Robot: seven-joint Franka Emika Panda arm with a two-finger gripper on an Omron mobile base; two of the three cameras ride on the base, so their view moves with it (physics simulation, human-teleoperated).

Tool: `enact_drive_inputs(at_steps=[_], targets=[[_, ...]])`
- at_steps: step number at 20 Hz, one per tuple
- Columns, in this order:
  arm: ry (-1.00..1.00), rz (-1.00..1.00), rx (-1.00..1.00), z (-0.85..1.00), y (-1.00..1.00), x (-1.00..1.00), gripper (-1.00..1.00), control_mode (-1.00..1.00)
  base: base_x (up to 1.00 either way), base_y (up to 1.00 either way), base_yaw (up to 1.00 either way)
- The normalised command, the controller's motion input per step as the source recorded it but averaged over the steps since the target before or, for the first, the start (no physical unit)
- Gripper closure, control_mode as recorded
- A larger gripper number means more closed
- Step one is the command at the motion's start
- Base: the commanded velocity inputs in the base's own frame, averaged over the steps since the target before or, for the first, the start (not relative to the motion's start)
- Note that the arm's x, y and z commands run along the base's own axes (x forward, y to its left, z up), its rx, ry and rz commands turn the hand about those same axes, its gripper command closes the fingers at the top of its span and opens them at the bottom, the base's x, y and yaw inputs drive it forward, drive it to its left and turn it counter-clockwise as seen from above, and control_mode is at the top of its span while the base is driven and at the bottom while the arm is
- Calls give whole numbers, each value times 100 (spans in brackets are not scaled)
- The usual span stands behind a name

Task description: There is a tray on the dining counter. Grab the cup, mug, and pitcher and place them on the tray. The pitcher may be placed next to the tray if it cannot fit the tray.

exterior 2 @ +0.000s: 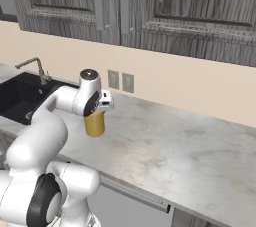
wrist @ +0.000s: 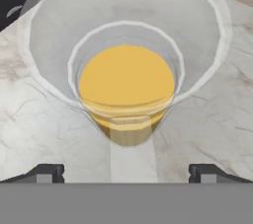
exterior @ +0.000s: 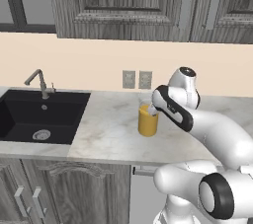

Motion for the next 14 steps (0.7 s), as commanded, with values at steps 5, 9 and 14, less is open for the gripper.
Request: enact_drive_inputs(at_steps=[5, 9, 14], targets=[[0, 0, 3, 1, -1, 2, -100, -100, 0, 0, 0], [0, 0, 0, 0, 0, -2, -100, -100, 0, 0, 0], [0, 0, -1, 0, 0, -21, -100, -100, 0, 0, 0]])
